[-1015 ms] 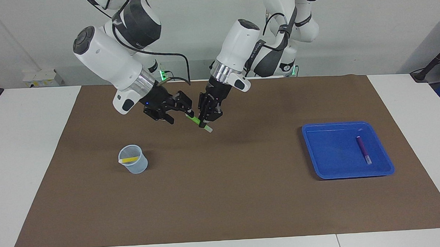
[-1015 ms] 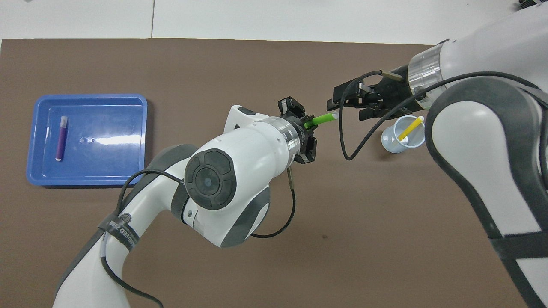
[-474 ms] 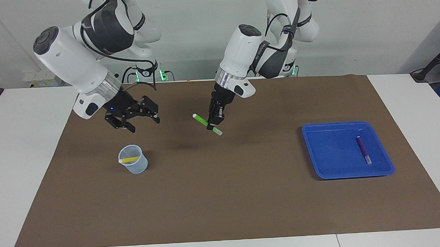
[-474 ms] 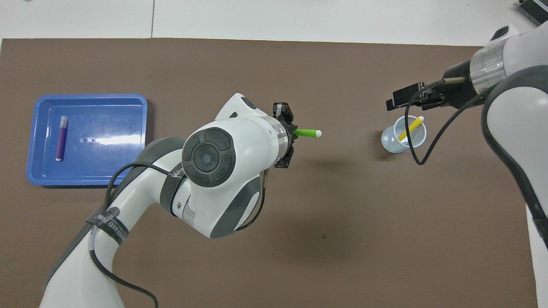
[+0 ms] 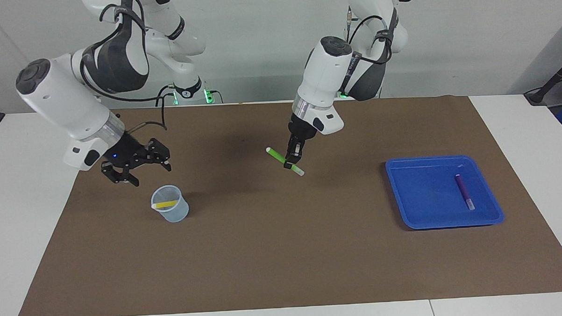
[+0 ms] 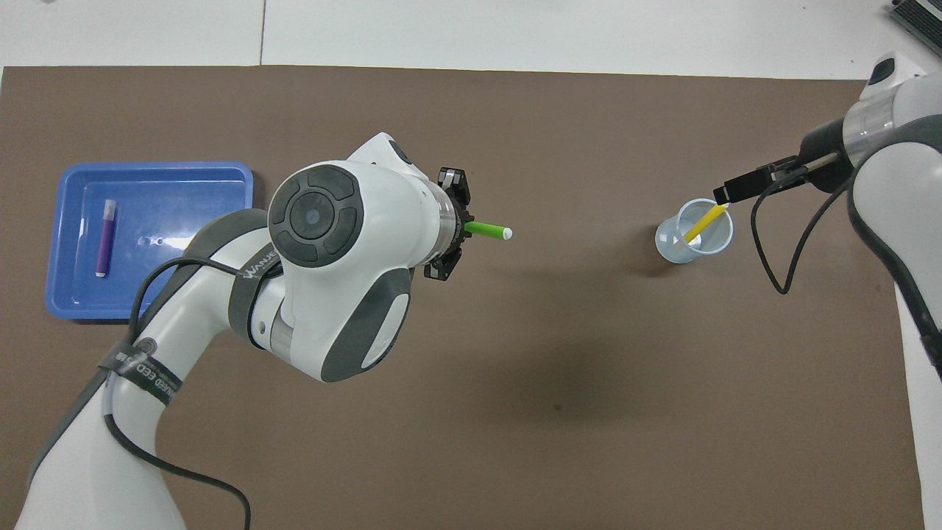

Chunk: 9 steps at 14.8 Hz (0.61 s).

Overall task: Right arm passes pens to left for tray arrangement
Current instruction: 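Carry the green pen to the tray while the right gripper returns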

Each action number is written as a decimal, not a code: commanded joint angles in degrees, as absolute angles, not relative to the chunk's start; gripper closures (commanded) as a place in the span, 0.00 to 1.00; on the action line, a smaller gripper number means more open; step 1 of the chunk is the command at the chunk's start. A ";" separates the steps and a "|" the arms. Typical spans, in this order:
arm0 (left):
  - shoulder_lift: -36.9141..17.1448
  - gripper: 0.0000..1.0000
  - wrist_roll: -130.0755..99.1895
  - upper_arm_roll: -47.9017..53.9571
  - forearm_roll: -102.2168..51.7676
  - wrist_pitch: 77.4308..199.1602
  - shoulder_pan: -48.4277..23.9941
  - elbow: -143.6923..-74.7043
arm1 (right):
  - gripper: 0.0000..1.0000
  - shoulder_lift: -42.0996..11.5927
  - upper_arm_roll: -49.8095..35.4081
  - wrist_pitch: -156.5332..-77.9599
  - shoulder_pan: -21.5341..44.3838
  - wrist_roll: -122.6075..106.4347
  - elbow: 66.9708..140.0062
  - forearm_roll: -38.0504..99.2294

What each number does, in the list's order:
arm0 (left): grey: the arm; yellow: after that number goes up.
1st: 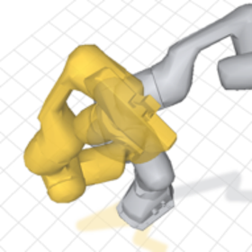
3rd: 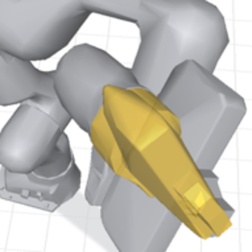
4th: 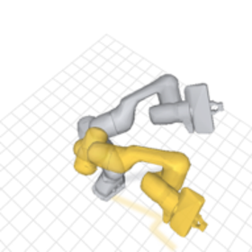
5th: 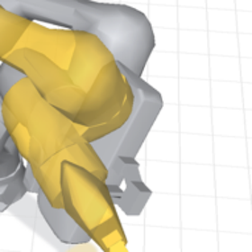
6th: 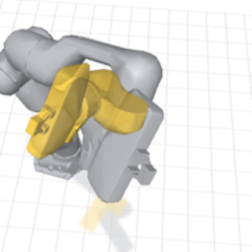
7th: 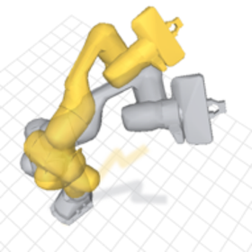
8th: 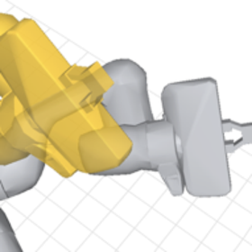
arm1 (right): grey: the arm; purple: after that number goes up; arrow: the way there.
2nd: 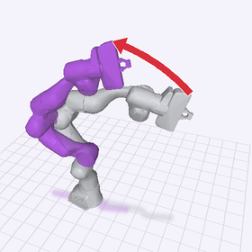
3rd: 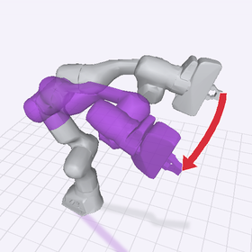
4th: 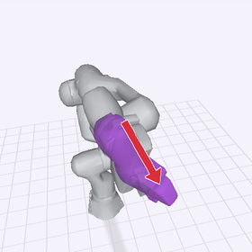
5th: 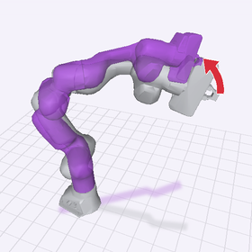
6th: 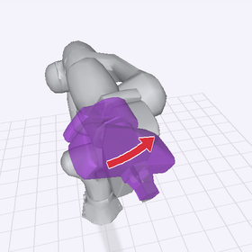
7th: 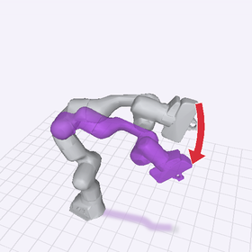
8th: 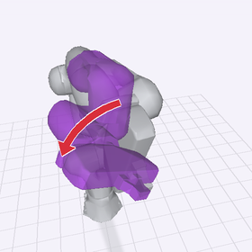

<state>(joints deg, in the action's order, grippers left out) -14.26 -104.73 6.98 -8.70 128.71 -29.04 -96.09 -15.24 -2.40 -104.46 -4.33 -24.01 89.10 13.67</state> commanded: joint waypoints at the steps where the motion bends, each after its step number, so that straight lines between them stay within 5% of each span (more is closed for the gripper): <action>1: -14.15 1.00 -95.23 7.21 -9.58 122.54 -25.77 -94.66 | 0.00 -16.69 -3.16 -109.23 -4.75 -29.52 92.27 10.82; 9: -12.31 1.00 -54.61 7.03 -13.97 108.20 -13.72 -95.27 | 0.00 -17.05 -3.08 -113.64 -5.09 -33.75 96.76 7.29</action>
